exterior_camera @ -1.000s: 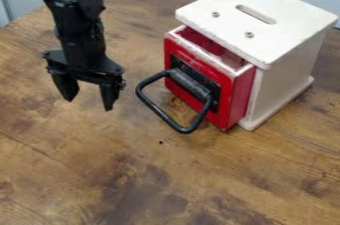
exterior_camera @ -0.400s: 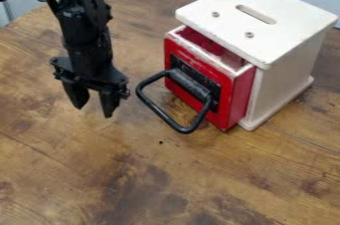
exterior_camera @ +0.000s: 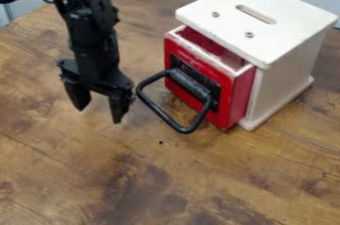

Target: Close the drawer

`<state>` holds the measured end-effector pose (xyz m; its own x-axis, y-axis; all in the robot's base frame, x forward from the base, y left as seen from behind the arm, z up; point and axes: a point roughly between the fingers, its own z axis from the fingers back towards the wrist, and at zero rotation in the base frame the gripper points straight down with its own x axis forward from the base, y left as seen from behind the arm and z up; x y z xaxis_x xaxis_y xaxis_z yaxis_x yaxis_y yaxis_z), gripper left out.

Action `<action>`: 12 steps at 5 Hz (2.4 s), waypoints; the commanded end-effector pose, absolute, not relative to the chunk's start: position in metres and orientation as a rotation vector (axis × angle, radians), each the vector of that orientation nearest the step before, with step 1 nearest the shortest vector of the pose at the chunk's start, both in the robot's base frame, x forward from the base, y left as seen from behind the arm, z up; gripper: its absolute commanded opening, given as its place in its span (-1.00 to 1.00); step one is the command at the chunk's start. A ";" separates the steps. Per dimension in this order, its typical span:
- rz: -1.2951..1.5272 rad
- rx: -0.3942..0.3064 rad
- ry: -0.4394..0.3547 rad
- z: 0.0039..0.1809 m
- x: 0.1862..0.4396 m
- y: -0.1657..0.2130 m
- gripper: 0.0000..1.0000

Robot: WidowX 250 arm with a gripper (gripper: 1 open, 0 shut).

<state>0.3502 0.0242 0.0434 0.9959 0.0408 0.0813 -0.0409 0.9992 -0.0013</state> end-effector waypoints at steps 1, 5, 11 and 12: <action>0.013 -0.001 -0.180 0.074 0.366 0.014 1.00; 0.119 0.002 -0.164 0.064 0.377 0.018 1.00; 0.081 0.003 -0.165 0.061 0.396 0.026 1.00; 0.064 0.000 -0.175 0.065 0.393 0.023 1.00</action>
